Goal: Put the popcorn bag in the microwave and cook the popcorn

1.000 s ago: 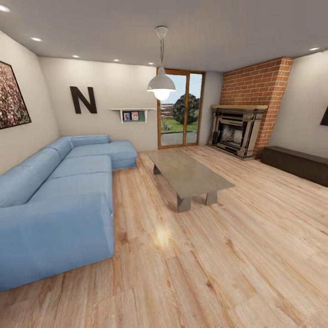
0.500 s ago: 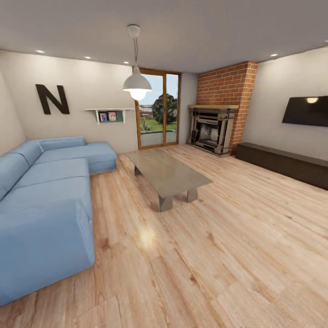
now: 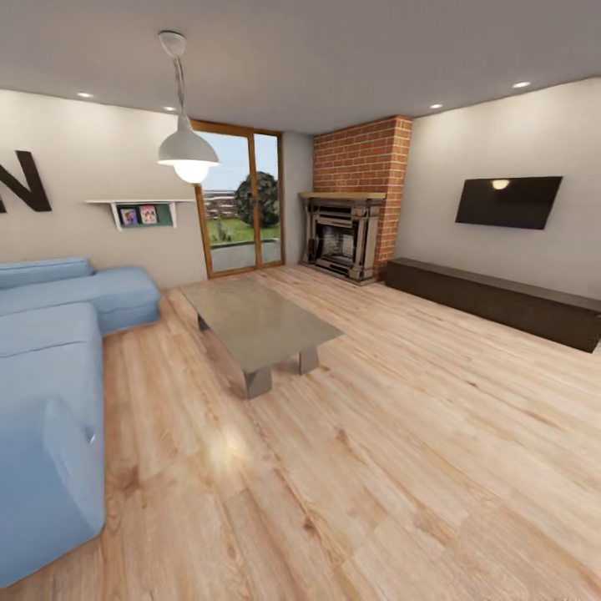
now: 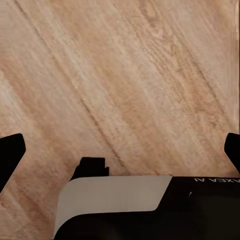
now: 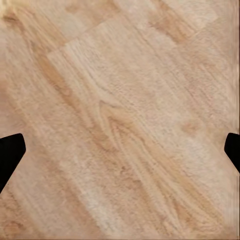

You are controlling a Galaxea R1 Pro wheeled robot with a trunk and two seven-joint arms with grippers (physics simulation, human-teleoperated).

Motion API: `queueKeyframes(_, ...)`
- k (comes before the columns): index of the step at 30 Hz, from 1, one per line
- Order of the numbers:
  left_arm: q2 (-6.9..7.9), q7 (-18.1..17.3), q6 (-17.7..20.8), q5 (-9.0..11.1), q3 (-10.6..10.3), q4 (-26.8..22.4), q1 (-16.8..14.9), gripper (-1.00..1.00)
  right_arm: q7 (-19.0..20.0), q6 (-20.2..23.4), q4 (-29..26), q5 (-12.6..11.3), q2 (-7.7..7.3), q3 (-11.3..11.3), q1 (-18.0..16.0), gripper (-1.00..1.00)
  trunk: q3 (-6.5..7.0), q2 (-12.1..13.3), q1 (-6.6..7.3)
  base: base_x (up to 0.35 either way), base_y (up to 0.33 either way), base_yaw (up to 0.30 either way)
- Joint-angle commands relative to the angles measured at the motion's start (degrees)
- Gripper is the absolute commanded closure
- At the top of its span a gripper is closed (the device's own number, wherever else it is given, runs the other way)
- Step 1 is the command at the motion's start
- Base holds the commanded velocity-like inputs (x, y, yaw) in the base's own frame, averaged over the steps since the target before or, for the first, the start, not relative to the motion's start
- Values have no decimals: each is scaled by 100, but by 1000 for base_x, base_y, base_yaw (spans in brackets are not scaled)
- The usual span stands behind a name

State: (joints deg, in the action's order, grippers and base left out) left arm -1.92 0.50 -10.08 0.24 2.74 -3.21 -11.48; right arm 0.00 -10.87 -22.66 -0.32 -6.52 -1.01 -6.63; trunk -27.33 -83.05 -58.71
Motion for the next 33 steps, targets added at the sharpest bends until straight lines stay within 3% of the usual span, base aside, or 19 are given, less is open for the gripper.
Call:
queueKeyframes(1, -1, 4, -20, 2, 25, 4, -3, -100, 0, -20, 7, -3, 1, -6, -5, -100, -6, -3, -2, 236, -254, -300)
queueKeyframes(33, -1, 12, -20, 2, 25, 4, -4, -100, 0, -20, 25, 50, 10, 29, -5, -100, -6, -3, -2, 258, -245, -300)
